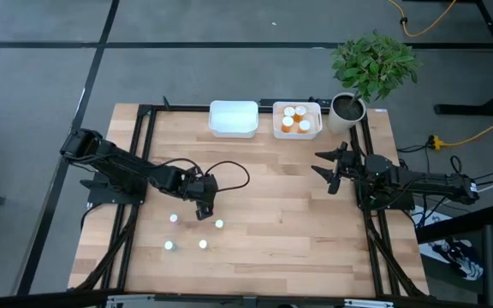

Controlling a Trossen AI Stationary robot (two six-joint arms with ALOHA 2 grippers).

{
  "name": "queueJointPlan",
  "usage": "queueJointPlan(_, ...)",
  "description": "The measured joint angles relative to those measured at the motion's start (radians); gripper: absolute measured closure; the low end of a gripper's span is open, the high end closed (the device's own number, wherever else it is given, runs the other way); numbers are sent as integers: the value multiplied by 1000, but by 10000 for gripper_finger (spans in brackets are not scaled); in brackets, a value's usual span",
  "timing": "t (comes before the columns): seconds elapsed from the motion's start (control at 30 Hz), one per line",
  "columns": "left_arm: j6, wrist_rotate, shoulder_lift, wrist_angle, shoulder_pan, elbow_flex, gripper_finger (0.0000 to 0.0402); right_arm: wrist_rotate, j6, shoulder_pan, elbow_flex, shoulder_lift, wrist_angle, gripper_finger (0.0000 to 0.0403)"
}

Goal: Pick and place medicine bottles into bin by pill shape (circle, oval)
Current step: Put the blue tablet bottle into the left white bin

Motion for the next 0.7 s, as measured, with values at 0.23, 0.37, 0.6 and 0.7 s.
queueJointPlan(0.23,7,0,0,0,0,0,253,0,0,0,0,0,0,148)
queueJointPlan(0.37,-14,-5,0,2,1,0,272,0,0,0,0,0,0,148)
queueJointPlan(0.6,-44,-63,0,-6,136,148,296,0,0,0,0,0,0,148)
queueJointPlan(0.7,47,-82,0,-4,234,261,297,0,0,0,0,0,0,148)
